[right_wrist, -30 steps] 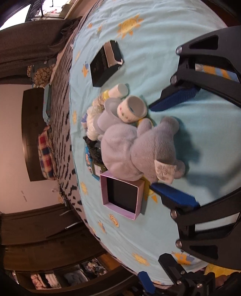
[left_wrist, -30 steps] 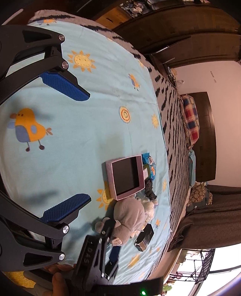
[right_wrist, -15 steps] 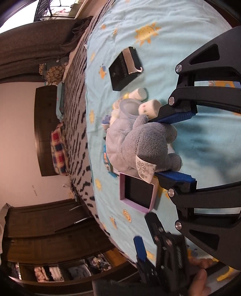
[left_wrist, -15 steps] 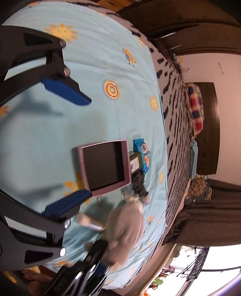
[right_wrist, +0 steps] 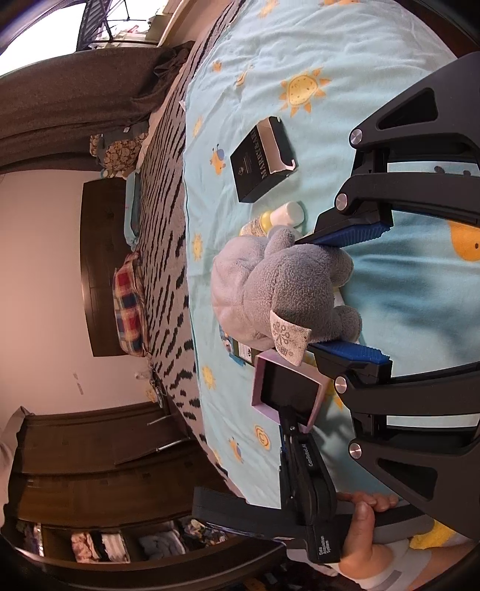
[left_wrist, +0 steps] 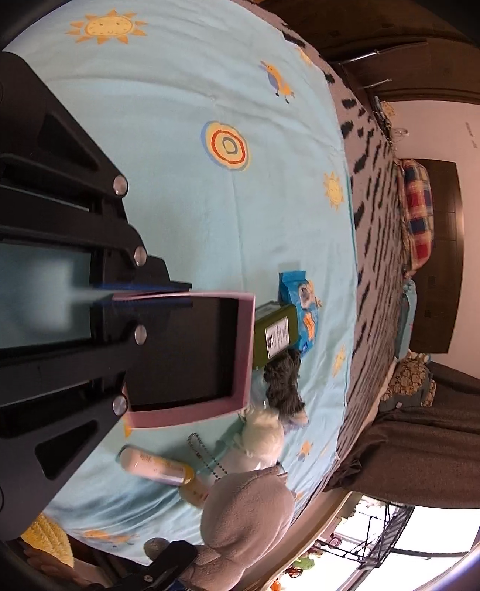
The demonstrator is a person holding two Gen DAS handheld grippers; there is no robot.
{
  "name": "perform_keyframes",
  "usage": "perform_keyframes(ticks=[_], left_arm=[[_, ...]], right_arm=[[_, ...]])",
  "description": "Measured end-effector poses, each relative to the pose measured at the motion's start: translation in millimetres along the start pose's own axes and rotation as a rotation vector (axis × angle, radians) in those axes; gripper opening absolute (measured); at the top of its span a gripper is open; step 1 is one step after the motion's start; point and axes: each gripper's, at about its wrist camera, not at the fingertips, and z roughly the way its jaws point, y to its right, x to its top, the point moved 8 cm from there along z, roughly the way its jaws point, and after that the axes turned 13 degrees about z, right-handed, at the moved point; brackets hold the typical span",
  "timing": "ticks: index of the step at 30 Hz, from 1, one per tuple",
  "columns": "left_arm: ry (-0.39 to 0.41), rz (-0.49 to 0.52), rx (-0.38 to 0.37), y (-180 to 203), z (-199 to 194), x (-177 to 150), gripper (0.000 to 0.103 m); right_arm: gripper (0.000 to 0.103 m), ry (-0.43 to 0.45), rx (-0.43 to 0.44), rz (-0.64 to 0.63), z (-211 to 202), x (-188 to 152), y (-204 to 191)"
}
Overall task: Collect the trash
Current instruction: 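Grasp the grey plush elephant with the right gripper while the left gripper grasps the pink box, then lower both held items into the black bin below the bed and open both grippers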
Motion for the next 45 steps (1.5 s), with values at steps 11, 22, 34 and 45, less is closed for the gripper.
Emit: perform_keyframes(ticks=[11,22,34,45], left_arm=[[0.113,0.033,0.046,23.4,-89.8,-8.8,0.000],[0.184,0.083,0.032,65.1,-177.4,-49.7,0.000],[0.047,0.087,-0.012,93.7,-175.9,-147.4,0.000],[-0.139,0.108,-0.061,121.0,-118.9,-219.3,0.000]], right_arm=[[0.046,0.100,-0.004,-0.008,-72.1,10.5,-2.6],[0.046,0.060,0.044,-0.014,-142.3,-29.2,-5.4],[0.046,-0.182,0.037,0.012,-161.1,-129.7,15.5],[0.046,-0.400,-0.032,0.059,-119.6,-218.3,43.7]])
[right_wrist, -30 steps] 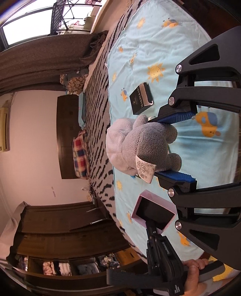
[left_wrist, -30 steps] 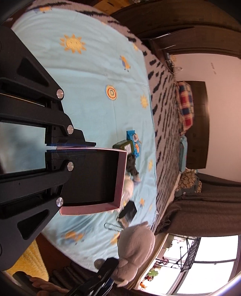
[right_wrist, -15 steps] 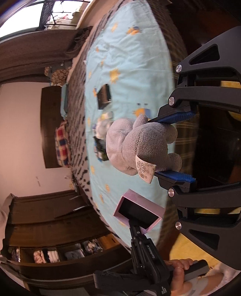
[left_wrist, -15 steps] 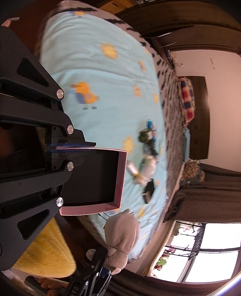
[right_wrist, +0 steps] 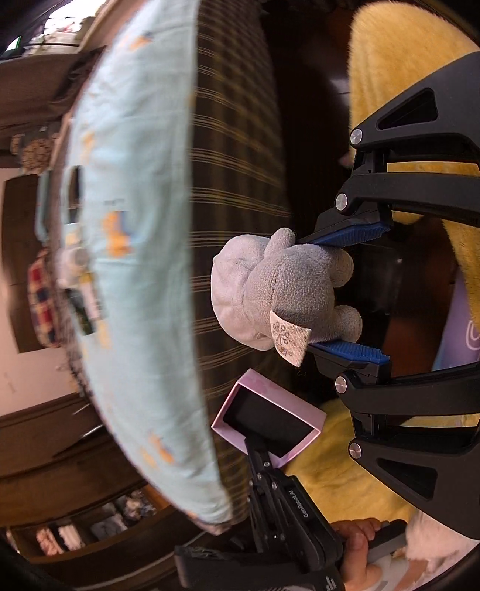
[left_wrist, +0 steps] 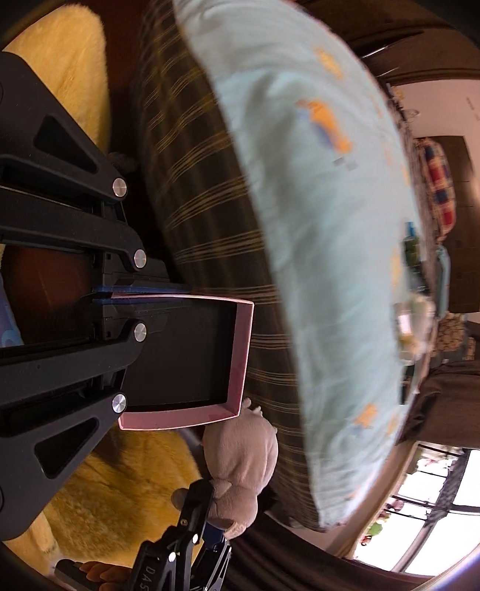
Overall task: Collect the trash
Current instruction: 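Lower both held items into the black bin below the bed and open both grippers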
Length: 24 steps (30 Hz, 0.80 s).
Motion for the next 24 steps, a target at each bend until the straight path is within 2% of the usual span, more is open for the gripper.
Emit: perform_keyframes(ticks=[3,9,14,18,20,24], left_arm=[[-0.054,-0.004,-0.013,3.0,21.3,-11.3,0.000],[-0.154,0.005,-0.029,8.1,60.1,-33.2,0.000],[-0.227,0.023,-0.067,18.4,82.1,-46.9,0.001],[-0.248,0.027,-0.081,22.2,90.9,-46.9,0.004],[-0.243,0.024,-0.094,22.1,91.2,-45.7,0.011],[-0.243,0.023,-0.099,26.5,93.6,-45.1,0.016]], right_arm=[[0.046,-0.053,-0.026,0.030,24.5,-13.0,11.7],[0.046,-0.155,-0.026,0.083,62.8,-32.9,22.5],[0.046,-0.197,-0.046,0.085,78.0,-39.6,23.8],[0.047,-0.220,-0.045,0.097,90.5,-38.8,23.8],[0.051,-0.228,-0.032,0.104,93.4,-38.5,20.3],[0.057,-0.226,-0.014,0.119,97.9,-35.5,16.6]])
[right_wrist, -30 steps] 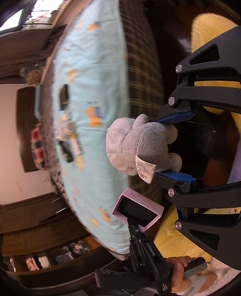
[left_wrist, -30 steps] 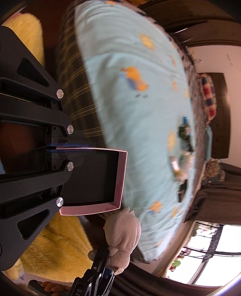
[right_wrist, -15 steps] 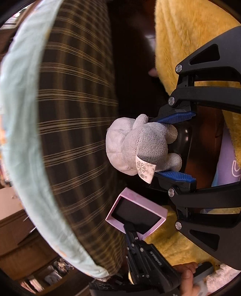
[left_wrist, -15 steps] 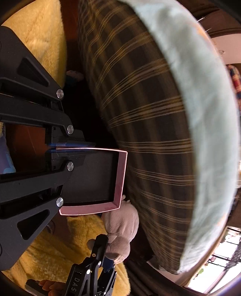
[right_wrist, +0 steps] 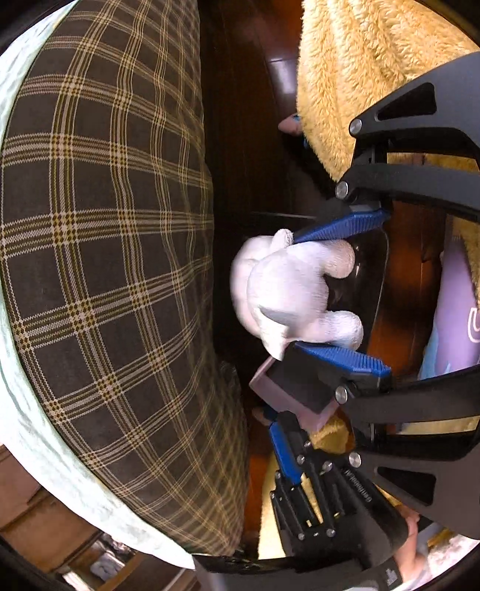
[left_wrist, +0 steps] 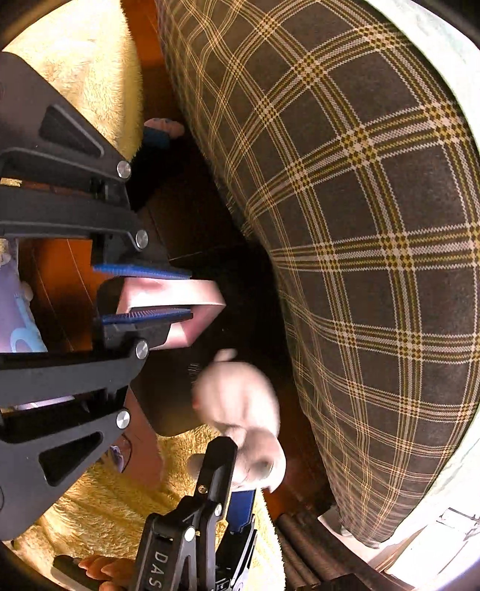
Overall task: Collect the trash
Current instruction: 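Lower both held items into the black bin below the bed and open both grippers, then raise both open grippers back over the items on the bed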
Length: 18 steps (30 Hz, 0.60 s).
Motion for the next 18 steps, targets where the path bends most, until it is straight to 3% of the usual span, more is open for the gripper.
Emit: perform_keyframes(ticks=[6,10,14,18], left_arm=[[0.021,-0.018,0.019,-7.0,-13.6,2.0,0.033],[0.062,-0.006,0.053,-5.3,-31.3,14.6,0.063],[0.131,0.021,0.091,-4.5,-57.4,27.3,0.076],[0.219,0.021,0.117,-11.2,-93.0,44.1,0.085]], right_arm=[[0.058,0.071,0.001,-0.003,-22.6,19.1,-7.6],[0.066,0.135,0.004,0.000,-45.0,30.6,-7.4],[0.078,0.228,0.019,0.002,-76.6,50.5,-7.0],[0.080,0.314,0.007,-0.024,-104.8,71.6,-11.4]])
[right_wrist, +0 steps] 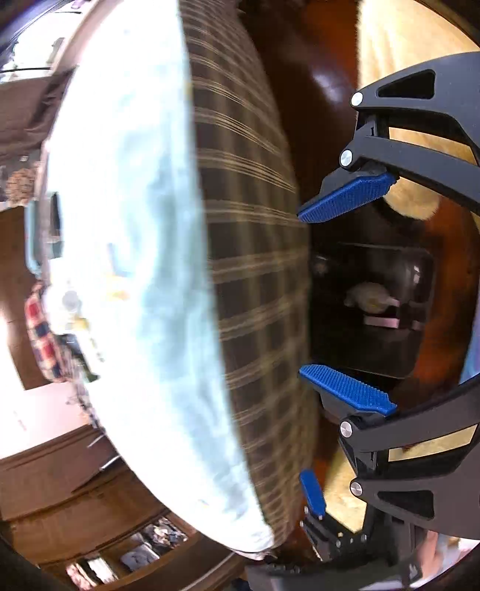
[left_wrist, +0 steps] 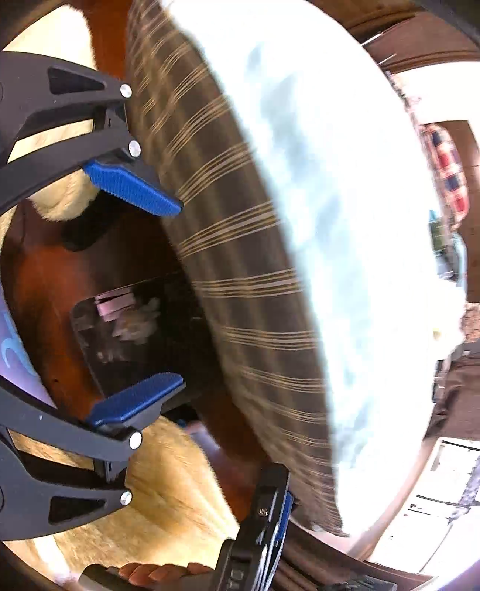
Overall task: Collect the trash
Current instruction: 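Raise both open grippers back over the items on the bed, then grasp the white sunscreen tube with the left gripper while the right gripper grasps the white tape roll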
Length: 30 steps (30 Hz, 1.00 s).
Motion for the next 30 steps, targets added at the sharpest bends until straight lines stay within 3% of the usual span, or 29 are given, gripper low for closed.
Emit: perform_keyframes(ticks=[6,10,24,30], left_arm=[[0.114,0.013,0.050,-18.8,-35.9,37.7,0.090],[0.141,0.038,0.077,-30.0,-41.1,64.1,0.091],[0.139,0.011,0.026,-57.1,8.9,127.0,0.091],[0.139,-0.008,0.006,-61.5,29.3,154.2,0.090]], right_arm=[[0.081,0.087,-0.008,-0.032,-12.5,44.5,-12.4],[0.081,0.133,-0.011,-0.046,-14.2,71.8,-22.1],[0.080,0.142,0.019,-0.033,45.9,150.4,-46.7],[0.066,0.120,0.032,-0.035,76.4,178.3,-57.7]])
